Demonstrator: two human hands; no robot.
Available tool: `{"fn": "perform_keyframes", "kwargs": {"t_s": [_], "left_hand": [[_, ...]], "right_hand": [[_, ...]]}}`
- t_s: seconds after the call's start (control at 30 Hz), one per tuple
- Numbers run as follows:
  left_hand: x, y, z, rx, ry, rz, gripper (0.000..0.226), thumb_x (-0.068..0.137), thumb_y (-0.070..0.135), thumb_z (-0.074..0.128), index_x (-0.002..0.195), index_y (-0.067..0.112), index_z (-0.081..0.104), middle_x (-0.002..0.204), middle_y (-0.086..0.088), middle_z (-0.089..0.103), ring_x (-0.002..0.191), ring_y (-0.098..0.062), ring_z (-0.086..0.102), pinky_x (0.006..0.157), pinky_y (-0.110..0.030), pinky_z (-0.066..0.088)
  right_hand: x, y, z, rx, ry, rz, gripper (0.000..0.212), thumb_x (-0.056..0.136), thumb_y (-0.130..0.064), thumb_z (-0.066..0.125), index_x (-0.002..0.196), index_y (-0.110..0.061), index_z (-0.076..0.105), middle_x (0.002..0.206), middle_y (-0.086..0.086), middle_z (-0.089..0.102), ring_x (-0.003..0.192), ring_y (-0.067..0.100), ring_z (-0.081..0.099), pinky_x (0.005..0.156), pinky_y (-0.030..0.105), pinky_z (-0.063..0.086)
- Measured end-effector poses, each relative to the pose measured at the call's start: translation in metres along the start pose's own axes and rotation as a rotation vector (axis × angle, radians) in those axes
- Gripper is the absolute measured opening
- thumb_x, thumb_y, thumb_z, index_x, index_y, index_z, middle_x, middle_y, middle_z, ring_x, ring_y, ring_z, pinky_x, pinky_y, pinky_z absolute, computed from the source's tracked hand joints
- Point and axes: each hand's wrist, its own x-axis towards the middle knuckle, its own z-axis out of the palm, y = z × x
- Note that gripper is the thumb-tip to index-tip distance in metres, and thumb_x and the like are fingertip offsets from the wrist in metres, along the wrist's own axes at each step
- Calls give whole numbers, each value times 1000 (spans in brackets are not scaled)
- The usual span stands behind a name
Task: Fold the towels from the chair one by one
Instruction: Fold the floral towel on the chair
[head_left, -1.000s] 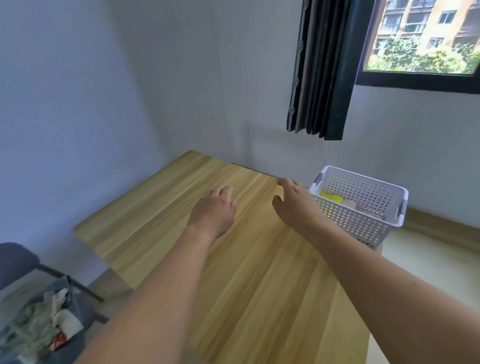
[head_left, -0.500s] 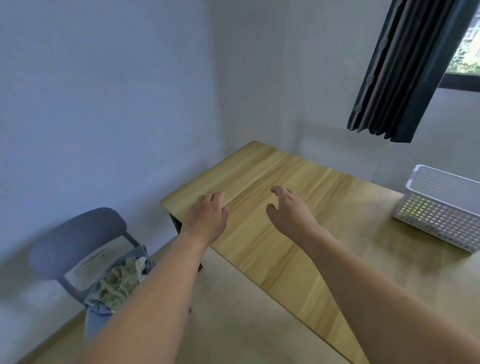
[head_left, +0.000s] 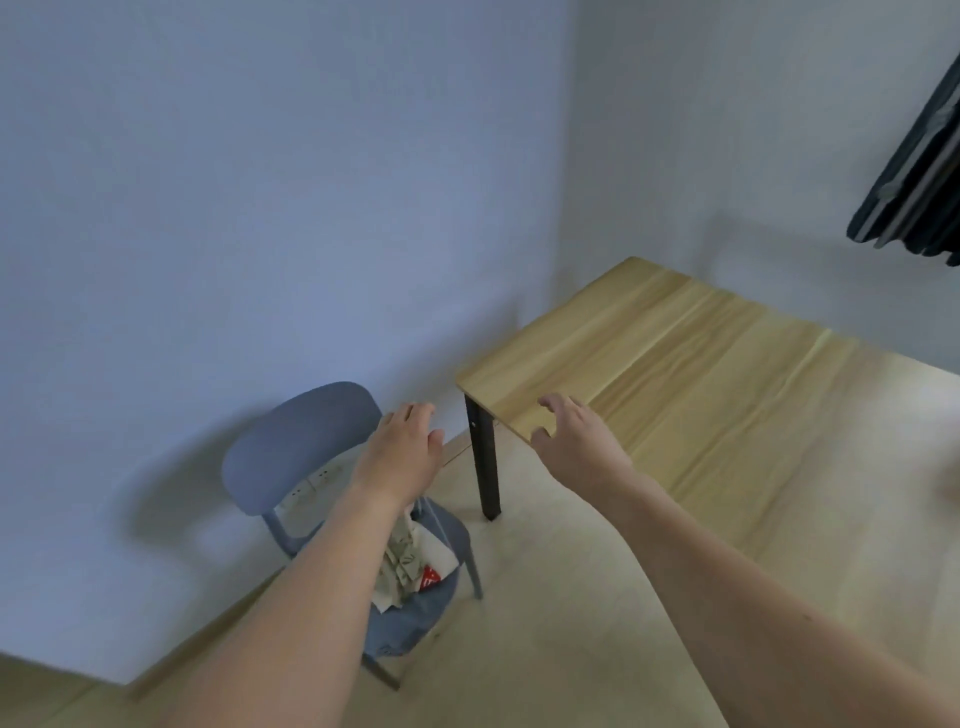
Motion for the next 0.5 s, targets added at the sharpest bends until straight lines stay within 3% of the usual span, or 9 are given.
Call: {"fn": "perform_keyframes", "kwargs": {"t_s": [0.37, 0.5], "left_hand": [[48, -181, -25, -65, -192, 19, 36, 100, 20, 36, 134, 11, 45, 140, -5, 43, 127, -21, 41, 101, -36, 41], [53, -226, -20, -81, -205, -33, 32, 100, 18, 37, 130, 12, 48, 137, -4, 45, 123, -20, 45, 94, -30, 39]], "right_hand": [[43, -103, 119, 70, -71, 186, 44, 95, -19, 43, 139, -16, 41, 137, 1, 49, 115, 20, 53, 84, 26, 40], [66, -108, 157, 75, -122, 211, 47, 95, -20, 45, 141, -16, 38, 144, 2, 43, 128, 19, 45, 99, 29, 39]]}}
